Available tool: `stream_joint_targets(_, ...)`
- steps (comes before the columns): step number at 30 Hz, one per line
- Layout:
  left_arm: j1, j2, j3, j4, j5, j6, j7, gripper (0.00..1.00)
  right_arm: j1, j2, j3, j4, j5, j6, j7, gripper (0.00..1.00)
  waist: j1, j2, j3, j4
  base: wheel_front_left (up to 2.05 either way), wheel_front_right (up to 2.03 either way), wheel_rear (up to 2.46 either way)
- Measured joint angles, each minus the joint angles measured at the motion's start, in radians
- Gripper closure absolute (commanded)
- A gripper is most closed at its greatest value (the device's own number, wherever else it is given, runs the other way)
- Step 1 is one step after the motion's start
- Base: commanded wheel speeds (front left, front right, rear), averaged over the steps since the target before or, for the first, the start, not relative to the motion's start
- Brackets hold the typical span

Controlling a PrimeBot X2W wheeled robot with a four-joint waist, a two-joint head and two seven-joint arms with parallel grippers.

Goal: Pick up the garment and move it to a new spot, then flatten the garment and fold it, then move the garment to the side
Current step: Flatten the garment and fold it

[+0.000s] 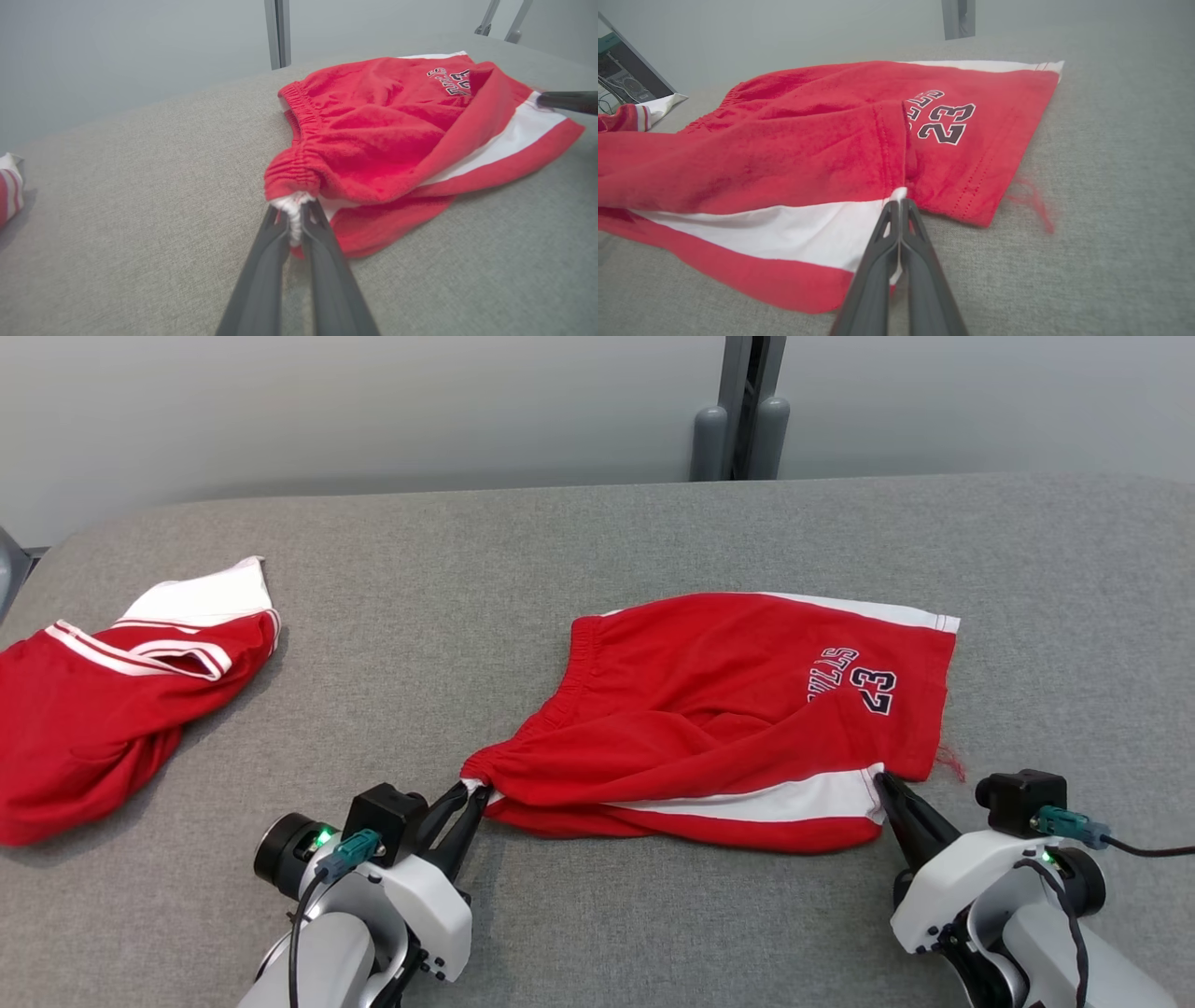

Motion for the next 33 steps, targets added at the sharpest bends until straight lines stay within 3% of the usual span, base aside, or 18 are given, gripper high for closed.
stream_joint_targets(9,0.003,-0.002,0.011,0.0,0.002,0.0,0.0,1.0,0.008,-0.015,0.003,-0.052,-0.017,0.0,0.0,1.0,0.0,0.0,-0.016,-0.01,0.0,0.0,0.0)
stream_joint_targets(16,0.019,-0.008,0.017,-0.036,-0.046,0.0,0.0,1.0,0.008,-0.04,-0.067,-0.16,-0.094,0.0,0.0,1.0,0.0,0.0,-0.046,-0.011,0.0,0.0,0.0)
stream_joint_targets(21,0.014,0.02,-0.011,-0.085,-0.108,0.0,0.0,1.0,0.01,-0.053,-0.131,-0.244,-0.156,0.0,0.0,1.0,0.0,0.0,-0.078,-0.011,0.0,0.0,0.0)
stream_joint_targets(26,-0.021,0.054,-0.039,-0.151,-0.224,0.0,0.032,1.0,0.004,-0.065,-0.187,-0.315,-0.202,0.0,0.0,1.0,-0.0001,0.0,-0.118,-0.015,0.0,0.0,0.0)
stream_joint_targets(33,-0.13,0.124,-0.041,-0.294,-0.494,0.0,0.247,1.0,-0.069,-0.09,-0.264,-0.356,-0.28,0.0,0.0,1.0,0.0,0.0,-0.159,-0.027,0.0,0.0,0.0)
